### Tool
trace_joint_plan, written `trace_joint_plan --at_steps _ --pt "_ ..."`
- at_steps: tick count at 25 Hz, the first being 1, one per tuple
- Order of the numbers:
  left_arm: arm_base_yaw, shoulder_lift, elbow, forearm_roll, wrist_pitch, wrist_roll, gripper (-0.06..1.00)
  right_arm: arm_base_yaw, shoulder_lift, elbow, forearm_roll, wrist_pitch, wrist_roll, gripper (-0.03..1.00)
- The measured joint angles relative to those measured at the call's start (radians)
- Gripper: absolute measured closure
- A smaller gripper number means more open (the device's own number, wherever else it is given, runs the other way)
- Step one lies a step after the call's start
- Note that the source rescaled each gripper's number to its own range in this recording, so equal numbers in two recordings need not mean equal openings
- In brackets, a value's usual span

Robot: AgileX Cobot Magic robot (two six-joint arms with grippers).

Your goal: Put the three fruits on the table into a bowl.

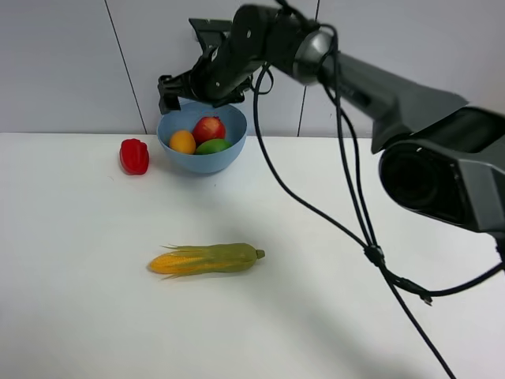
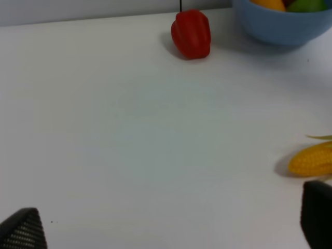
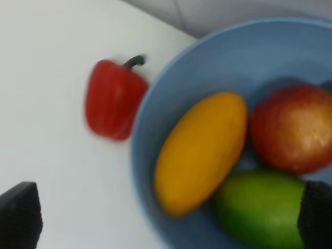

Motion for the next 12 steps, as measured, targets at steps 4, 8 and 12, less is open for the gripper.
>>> trace_joint_plan --at_steps 4,8,12 --pt "0.0 0.0 0.0 0.0 0.0 0.0 -0.06 0.0 -0.102 -0.006 -0.011 0.209 -0.045 -0.02" --pt "0.0 0.0 0.0 0.0 0.0 0.0 -0.06 0.0 -0.167 -0.002 -0.106 0.348 -0.038 -0.02" --pt "0.0 0.0 0.0 0.001 0.0 0.0 -0.06 0.0 -0.255 0.079 -0.199 0.362 0.05 -0.02"
